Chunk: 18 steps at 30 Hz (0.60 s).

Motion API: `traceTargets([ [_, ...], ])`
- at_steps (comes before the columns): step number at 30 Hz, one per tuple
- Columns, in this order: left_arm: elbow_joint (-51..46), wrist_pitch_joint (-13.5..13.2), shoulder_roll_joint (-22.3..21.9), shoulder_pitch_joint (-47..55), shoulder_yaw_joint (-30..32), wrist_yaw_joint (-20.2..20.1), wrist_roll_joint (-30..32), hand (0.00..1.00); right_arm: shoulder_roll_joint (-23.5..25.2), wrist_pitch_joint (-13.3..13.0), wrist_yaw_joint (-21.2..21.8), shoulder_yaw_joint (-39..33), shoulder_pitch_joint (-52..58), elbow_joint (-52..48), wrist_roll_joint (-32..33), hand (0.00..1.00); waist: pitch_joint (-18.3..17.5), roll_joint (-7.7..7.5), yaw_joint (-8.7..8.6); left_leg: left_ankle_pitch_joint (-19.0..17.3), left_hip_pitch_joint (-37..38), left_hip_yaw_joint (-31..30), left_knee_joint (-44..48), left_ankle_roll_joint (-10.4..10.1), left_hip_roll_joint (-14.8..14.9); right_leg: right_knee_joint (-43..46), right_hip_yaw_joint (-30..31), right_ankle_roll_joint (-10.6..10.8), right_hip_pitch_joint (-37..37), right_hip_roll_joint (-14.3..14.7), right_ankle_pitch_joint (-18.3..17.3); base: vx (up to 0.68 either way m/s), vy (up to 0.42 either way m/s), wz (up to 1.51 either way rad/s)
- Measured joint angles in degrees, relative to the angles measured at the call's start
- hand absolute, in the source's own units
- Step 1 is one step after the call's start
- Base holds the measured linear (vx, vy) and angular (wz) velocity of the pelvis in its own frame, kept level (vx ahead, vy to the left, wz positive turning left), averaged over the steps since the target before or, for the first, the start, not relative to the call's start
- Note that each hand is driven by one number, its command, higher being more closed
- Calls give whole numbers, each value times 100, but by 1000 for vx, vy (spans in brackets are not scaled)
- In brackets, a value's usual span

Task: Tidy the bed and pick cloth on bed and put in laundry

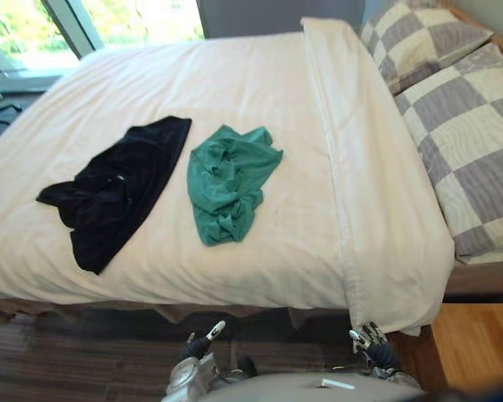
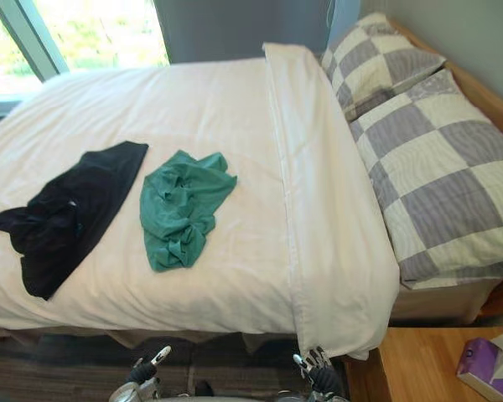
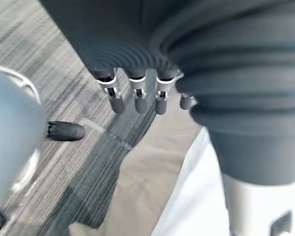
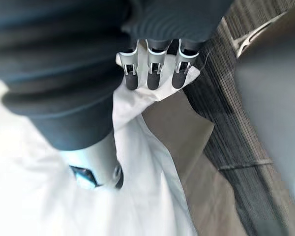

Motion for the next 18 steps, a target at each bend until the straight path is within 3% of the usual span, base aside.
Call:
traceTargets([
  [3, 41, -107, 172, 30, -145, -16, 59, 0, -138, 98, -51, 6, 1, 80, 332, 0, 202, -35, -27, -296, -193, -76, 516, -12, -45, 972, -13, 41, -329, -289, -400, -63, 53, 17],
  [4, 31, -209, 256, 29, -123, -22, 85, 0, -129, 117, -72, -31, 2, 223, 414, 0, 240, -190, -70, -410, -197, 66, 480, -76, -116, 1275, -4, 20, -550, -472, -506, -75, 38, -8],
  [5, 33, -312, 401, 42, -40, -38, 122, 0, -75, 176, -98, -170, -22, 269, 460, 0, 271, -525, -110, -726, -229, 668, 955, -163, 100, 1466, 95, -6, -777, -710, -586, -93, 28, -8],
  [6, 18, -372, 482, 12, -41, -85, 131, 0, -44, 199, -98, -234, -29, 276, 443, 0, 330, -627, -147, -788, -365, 719, 1495, 49, 295, 1623, 158, -65, -906, -822, -638, -67, 35, -23],
  [7, -20, -461, 529, -42, -35, -193, 153, 0, -128, 215, -104, -315, -21, 286, 289, 0, 369, -649, -200, -847, -525, 670, 2154, 54, 852, 1903, 388, -86, -1188, -903, -703, -51, 73, -32],
  [8, -58, -541, 507, 15, -47, -275, 152, 0, -275, 147, -99, -329, 2, 277, 170, 0, 380, -589, -288, -786, -506, 551, 2110, -80, 1368, 2166, 585, 26, -1458, -973, -776, -24, 115, -29],
  [10, -74, -640, 460, -19, -82, -379, 145, 0, -401, 24, -112, -428, 68, 277, 49, 0, 407, -532, -411, -601, -408, 295, 1666, -312, 1841, 2605, 778, 207, -1779, -1216, -948, -27, 235, 0],
  [12, -80, -798, 354, -111, -460, -481, 90, 0, -511, -121, -243, -662, 113, 306, -46, 0, 408, -498, -550, -361, -265, -130, 1262, -486, 2032, 2952, 1082, 584, -2043, -1659, -1045, -36, 405, 10],
  [13, -72, -812, 201, -146, -751, -626, -69, 0, -610, -144, -282, -737, 37, 298, -49, 0, 391, -408, -624, -282, -175, -295, 1152, -577, 2014, 2817, 1188, 865, -2018, -1832, -899, -6, 637, 2],
  [14, -67, -748, 55, -187, -936, -727, -179, 0, -683, -155, -290, -757, 14, 263, -60, 0, 380, -285, -634, -169, -66, -364, 978, -843, 1985, 2490, 1219, 1045, -1875, -1946, -660, 23, 637, -5],
  [16, -43, -561, -118, -287, -1213, -926, -266, 0, -620, -267, -350, -820, -14, 220, -235, 0, 376, -175, -615, 124, 231, -462, 483, -1473, 1601, 1568, 1334, 1005, -1460, -2018, 168, 38, 842, -18],
  [17, 98, -420, 67, -459, -1239, -928, -251, 0, -337, -302, -372, -805, -129, 349, -334, 0, 374, -386, -549, -184, 148, -279, 891, -1361, 1373, 1006, 1513, 367, -1356, -2139, 1097, 7, 1039, -41],
  [18, 91, -321, 145, -500, -1259, -932, -197, 0, -111, -347, -325, -639, -218, 544, -452, 0, 301, -218, -484, -356, 19, -77, 992, -1326, 1477, 285, 1182, -332, -1246, -1968, 2235, -6, 826, -47],
])
